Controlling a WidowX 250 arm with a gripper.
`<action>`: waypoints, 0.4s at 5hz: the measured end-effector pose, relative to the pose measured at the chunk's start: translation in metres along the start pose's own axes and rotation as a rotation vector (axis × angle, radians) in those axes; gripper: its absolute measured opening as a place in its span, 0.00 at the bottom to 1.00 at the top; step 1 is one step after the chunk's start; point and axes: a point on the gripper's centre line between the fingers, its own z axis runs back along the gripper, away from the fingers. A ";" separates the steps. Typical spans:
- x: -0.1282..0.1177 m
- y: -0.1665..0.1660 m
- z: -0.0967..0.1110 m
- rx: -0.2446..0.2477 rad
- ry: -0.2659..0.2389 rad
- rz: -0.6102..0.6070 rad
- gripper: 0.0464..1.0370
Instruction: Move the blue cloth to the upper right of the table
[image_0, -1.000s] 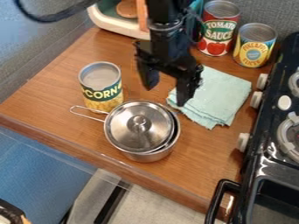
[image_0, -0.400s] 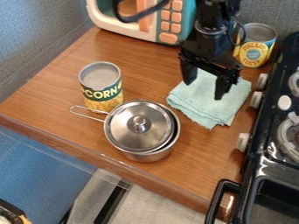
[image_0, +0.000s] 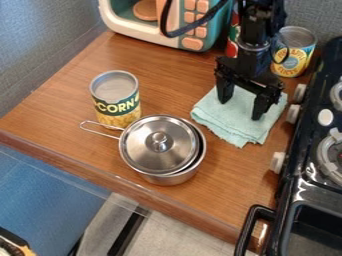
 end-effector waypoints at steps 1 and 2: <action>0.001 0.001 -0.004 0.008 0.010 -0.014 0.96; 0.001 0.008 -0.007 0.016 0.017 -0.013 0.96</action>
